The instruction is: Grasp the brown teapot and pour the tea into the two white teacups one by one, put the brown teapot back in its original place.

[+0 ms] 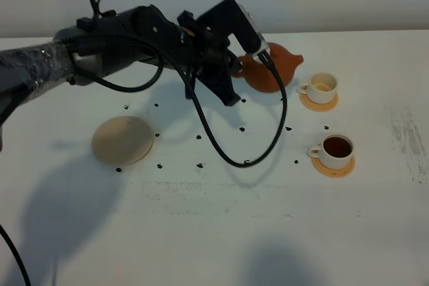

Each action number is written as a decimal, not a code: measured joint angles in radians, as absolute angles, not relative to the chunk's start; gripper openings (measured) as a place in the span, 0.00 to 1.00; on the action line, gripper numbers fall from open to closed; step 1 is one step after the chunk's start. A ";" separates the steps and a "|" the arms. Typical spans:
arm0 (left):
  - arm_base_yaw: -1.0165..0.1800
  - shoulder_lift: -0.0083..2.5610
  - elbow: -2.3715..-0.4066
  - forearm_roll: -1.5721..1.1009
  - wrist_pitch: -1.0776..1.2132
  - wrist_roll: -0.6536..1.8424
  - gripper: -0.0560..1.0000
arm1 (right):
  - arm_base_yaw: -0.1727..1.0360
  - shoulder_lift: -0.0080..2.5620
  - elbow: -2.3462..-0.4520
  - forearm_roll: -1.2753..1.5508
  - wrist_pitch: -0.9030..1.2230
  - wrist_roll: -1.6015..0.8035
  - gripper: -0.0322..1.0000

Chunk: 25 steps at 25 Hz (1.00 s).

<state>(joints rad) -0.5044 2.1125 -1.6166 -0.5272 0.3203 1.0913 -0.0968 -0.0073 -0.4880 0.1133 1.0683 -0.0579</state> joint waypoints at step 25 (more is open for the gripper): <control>-0.492 2.352 -1.925 -0.448 0.390 1.130 0.13 | -0.097 -0.007 -0.488 0.113 1.068 -0.058 0.25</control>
<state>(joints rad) -0.4917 2.3522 -1.9254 -0.4480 0.3901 1.1298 -0.0968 -0.0073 -0.4880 0.1133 1.0683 -0.0579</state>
